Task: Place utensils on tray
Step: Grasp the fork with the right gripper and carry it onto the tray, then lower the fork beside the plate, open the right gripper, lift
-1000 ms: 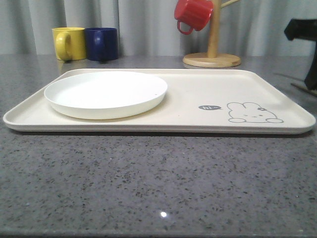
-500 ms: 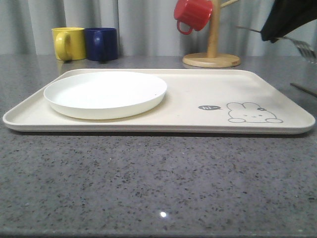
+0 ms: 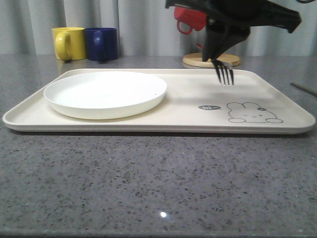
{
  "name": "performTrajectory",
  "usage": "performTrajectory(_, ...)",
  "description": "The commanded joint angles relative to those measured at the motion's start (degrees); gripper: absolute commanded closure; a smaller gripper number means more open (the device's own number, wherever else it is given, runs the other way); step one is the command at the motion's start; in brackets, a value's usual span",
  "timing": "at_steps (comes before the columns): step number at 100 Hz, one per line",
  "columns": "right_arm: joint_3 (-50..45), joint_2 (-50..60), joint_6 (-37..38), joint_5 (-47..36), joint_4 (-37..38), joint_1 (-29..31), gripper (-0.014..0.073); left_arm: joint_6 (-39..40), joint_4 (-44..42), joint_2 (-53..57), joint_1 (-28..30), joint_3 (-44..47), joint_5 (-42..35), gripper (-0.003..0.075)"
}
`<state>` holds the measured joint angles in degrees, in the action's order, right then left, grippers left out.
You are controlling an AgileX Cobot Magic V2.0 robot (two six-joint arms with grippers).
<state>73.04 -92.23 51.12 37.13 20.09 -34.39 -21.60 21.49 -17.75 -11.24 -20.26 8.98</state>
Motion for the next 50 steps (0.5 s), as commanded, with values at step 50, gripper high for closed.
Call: performTrajectory(50,3.0,-5.7,5.2,-2.2,3.6,-1.2,0.0649,-0.1,0.3,-0.4,-0.4,-1.6,-4.8,0.0738)
